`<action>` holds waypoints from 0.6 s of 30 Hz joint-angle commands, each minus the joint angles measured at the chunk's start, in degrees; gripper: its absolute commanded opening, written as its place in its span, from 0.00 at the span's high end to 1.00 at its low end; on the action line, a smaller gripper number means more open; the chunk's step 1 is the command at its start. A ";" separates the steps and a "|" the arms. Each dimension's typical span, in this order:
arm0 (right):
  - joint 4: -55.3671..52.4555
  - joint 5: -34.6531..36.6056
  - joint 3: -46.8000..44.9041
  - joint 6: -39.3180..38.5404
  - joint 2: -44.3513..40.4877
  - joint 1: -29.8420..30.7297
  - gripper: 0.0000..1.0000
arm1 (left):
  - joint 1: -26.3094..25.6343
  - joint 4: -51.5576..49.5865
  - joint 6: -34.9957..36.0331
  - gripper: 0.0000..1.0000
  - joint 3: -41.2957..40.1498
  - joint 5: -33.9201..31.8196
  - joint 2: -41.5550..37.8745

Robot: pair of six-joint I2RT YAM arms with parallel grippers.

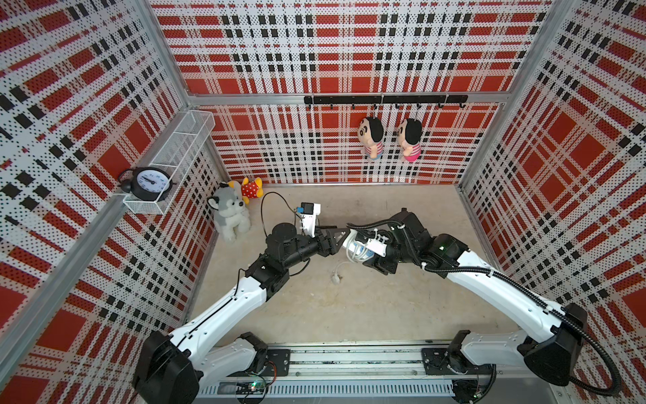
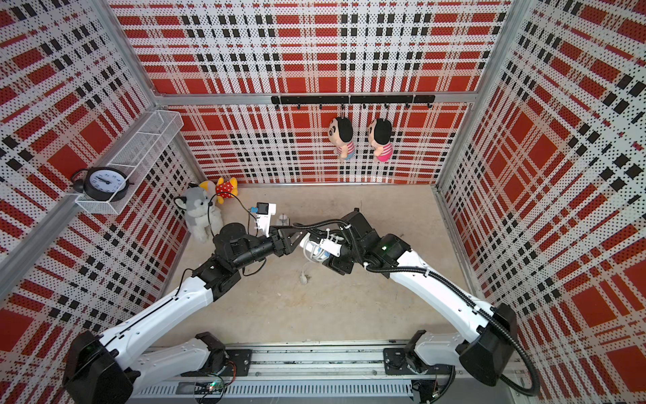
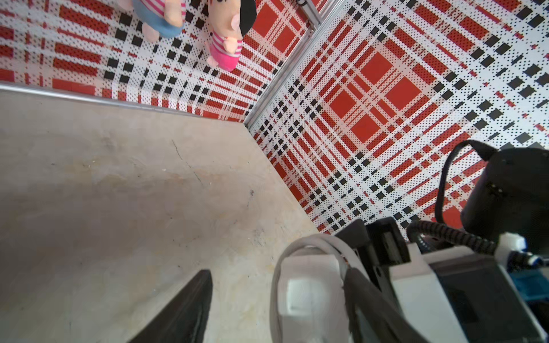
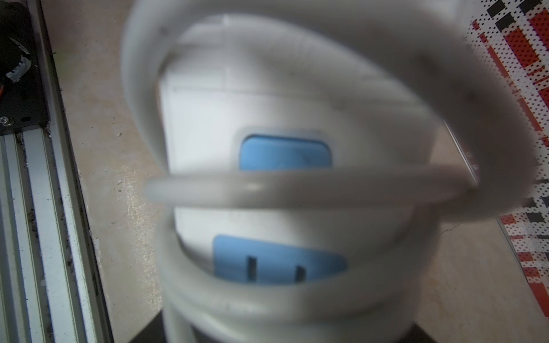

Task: Unwrap the cord wrapped around the power strip
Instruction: Pick up the power strip from the center of the board.

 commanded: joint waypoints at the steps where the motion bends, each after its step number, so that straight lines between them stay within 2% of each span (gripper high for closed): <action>1: 3.81 -1.47 2.57 -3.27 0.00 -0.16 1.00 | -0.45 -3.13 -0.75 0.31 0.48 1.56 -1.41; 3: 3.94 -1.77 3.27 -3.83 0.51 -0.16 1.00 | -0.40 -4.44 -0.33 0.38 0.65 0.93 -1.37; 7: 4.00 -1.41 4.22 -4.77 1.48 -0.16 1.00 | -0.49 -5.77 0.22 0.44 1.09 1.28 -0.64; 15: 5.13 -3.06 6.27 -6.66 3.07 -0.16 1.00 | -0.58 -3.33 -1.48 0.43 1.28 6.62 0.87; 18: 5.15 -3.20 6.52 -7.45 3.50 -0.16 1.00 | -0.50 -2.42 -2.14 0.50 1.27 7.80 0.79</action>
